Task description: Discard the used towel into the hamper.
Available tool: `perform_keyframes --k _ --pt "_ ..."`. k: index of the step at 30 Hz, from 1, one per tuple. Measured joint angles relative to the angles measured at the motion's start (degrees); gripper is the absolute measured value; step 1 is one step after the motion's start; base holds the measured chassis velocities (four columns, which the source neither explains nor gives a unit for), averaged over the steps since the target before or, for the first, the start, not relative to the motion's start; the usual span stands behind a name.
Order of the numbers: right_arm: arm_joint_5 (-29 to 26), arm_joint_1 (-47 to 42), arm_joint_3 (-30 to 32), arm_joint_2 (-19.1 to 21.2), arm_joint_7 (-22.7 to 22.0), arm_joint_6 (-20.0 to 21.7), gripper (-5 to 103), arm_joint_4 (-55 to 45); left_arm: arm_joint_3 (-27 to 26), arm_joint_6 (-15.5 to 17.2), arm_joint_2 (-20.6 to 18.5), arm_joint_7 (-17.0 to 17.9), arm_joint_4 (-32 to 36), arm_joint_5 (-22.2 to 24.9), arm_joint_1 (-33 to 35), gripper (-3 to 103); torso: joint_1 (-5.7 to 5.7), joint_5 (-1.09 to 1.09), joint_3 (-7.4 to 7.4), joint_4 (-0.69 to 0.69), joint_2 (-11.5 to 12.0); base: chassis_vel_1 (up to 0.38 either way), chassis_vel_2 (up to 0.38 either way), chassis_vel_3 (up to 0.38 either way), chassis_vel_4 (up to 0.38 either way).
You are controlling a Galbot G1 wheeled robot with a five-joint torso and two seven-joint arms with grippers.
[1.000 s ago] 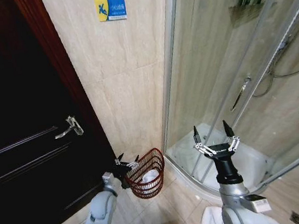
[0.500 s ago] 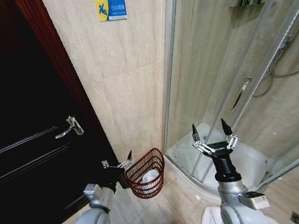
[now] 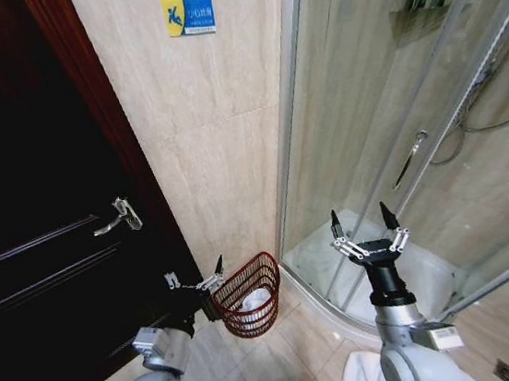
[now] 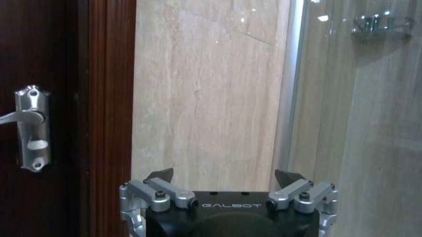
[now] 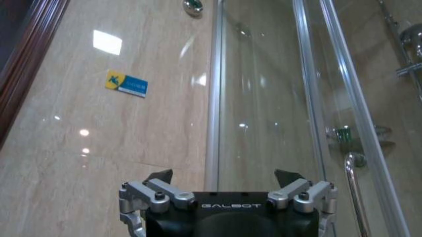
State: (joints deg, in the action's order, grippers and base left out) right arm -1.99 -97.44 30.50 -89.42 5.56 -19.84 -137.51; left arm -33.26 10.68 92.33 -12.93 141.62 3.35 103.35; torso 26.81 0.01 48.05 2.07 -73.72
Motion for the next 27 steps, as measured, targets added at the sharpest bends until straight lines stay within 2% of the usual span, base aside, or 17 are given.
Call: perform_keyframes --k 5,7,13,27 --pt "-1.4 0.8 0.8 0.4 0.4 0.3 100 0.0 0.8 -0.1 -0.1 0.0 0.2 0.0 0.0 100 0.0 0.0 0.0 0.0 0.0 0.0 0.0 0.0 0.0" --pt "-2.6 1.1 0.8 0.5 1.5 -0.4 100 0.0 0.7 -1.9 -0.1 -0.4 -1.0 0.0 -0.2 100 0.0 0.0 0.0 0.0 0.0 0.0 0.0 0.0 0.0" --pt "-3.5 1.4 0.7 0.6 3.3 -1.3 100 0.0 0.8 -3.2 -0.1 -1.4 -2.8 -0.2 -0.3 100 0.0 -0.01 0.0 0.0 0.0 0.0 0.0 0.0 0.0" --pt "-4.3 1.2 1.2 0.5 3.4 -2.6 100 -0.3 0.8 -4.4 -0.2 -1.5 -3.7 -0.1 -0.9 100 0.0 -0.01 0.0 0.0 0.0 0.0 0.0 0.0 0.0"
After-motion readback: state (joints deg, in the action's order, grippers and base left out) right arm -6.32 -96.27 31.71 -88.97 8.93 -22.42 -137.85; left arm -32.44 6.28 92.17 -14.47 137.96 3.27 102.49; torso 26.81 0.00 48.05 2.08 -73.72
